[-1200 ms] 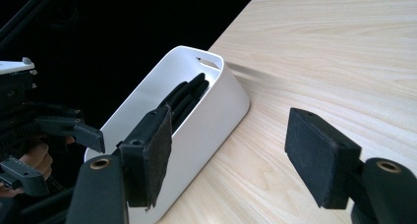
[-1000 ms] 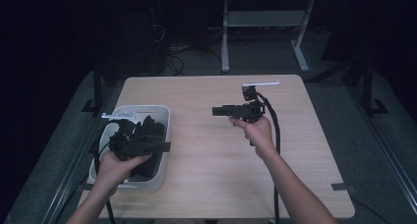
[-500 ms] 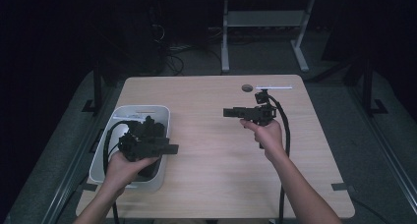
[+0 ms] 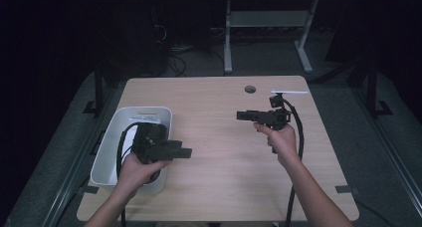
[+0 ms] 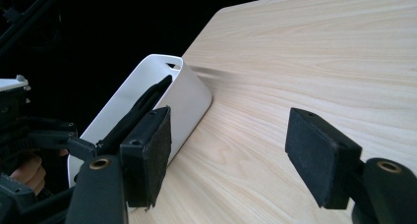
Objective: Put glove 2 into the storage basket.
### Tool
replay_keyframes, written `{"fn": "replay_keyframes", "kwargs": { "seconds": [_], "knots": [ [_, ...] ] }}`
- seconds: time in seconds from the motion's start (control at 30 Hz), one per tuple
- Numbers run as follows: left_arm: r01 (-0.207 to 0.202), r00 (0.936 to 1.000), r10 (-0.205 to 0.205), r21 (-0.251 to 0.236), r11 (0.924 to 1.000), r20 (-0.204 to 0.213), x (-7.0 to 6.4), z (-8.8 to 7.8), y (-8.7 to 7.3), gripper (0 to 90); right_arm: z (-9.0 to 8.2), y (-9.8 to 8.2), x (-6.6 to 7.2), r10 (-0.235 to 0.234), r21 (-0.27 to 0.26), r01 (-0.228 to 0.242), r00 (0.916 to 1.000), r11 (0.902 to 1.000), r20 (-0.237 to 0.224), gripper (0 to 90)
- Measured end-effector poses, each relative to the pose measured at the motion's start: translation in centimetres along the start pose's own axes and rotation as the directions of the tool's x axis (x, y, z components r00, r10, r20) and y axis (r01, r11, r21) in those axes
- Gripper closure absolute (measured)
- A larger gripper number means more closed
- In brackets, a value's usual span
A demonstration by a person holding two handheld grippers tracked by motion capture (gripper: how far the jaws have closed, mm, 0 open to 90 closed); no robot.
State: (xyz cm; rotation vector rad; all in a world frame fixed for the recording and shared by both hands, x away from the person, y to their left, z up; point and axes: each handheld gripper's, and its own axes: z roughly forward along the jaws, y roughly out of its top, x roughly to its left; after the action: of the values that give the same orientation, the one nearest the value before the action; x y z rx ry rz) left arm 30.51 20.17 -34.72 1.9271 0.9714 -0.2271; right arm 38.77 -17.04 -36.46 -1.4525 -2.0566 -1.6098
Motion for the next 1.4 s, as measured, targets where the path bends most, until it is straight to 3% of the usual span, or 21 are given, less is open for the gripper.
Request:
{"fn": "replay_keyframes", "kwargs": {
  "seconds": [1.23,1.4],
  "knots": [
    [-0.037,0.9982,0.034,0.064,0.9972,0.049,-2.2,5.2,0.7,28.1,-5.3,-2.2,-2.8,0.046,-0.030,-0.044,0.9979,0.9986,0.045,32.3],
    [-0.046,0.9975,0.042,0.073,0.9962,0.057,-2.5,5.9,0.9,28.1,-6.1,-3.0,-3.7,0.060,-0.035,-0.058,0.9968,0.9977,0.054,32.3]
  ]
}}
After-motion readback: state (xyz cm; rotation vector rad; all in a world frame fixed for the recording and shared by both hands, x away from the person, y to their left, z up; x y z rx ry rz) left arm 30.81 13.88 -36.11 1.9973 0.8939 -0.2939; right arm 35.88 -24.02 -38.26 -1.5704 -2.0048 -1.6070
